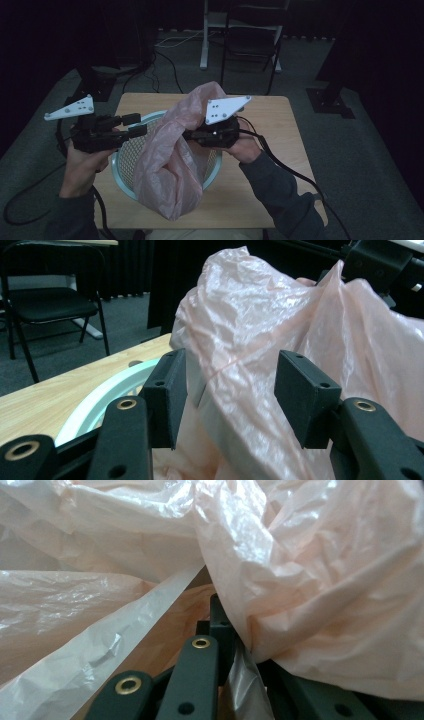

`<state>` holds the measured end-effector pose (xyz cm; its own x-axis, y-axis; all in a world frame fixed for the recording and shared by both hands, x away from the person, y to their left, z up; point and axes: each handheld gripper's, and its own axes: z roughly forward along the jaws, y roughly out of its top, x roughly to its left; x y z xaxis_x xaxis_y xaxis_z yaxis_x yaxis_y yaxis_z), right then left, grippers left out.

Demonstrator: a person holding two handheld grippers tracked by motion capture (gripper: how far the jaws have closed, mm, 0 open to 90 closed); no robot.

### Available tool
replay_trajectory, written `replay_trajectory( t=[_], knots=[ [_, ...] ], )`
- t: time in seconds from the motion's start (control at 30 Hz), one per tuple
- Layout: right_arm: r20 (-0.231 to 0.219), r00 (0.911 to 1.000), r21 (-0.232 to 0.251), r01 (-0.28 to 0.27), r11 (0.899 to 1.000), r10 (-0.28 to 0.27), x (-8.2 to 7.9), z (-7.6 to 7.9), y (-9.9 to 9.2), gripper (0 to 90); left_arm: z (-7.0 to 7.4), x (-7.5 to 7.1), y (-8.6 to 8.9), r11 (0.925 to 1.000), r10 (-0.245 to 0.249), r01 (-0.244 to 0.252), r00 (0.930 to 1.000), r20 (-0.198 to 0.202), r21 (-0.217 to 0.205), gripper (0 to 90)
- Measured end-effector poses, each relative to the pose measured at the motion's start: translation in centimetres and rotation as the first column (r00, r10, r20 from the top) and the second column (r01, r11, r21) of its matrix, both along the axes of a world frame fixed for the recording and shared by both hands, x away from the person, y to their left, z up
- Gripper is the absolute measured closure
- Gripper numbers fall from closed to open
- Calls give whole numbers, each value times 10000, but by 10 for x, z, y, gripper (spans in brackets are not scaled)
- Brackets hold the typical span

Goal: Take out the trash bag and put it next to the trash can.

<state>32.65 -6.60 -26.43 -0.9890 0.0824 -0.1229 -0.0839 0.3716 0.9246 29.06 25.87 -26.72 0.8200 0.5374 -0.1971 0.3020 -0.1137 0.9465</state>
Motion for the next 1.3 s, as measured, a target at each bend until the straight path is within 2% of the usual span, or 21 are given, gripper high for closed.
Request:
replay_trajectory(
  t=[0.13, 0.33, 0.8, 1.3],
  knots=[
    [16, 10000, 132, 77, 9999, -77, 0, 3, -3, 854, -9, -4, 5, 9997, 196, -196, 9998, 34, -128, 464],
    [99, 9999, 233, 119, 9997, -121, 0, 7, -8, 853, -24, -3, 12, 9988, 445, -449, 9988, -178, -193, 462],
    [245, 9993, 593, 274, 9979, -289, 0, 17, -19, 853, -24, -5, 10, 9995, 318, -318, 9995, -91, -71, 455],
    [394, 9976, 938, 527, 9942, -566, 0, 26, -32, 852, -25, -4, 12, 9992, 339, -342, 9993, -159, -202, 452]
  ],
)
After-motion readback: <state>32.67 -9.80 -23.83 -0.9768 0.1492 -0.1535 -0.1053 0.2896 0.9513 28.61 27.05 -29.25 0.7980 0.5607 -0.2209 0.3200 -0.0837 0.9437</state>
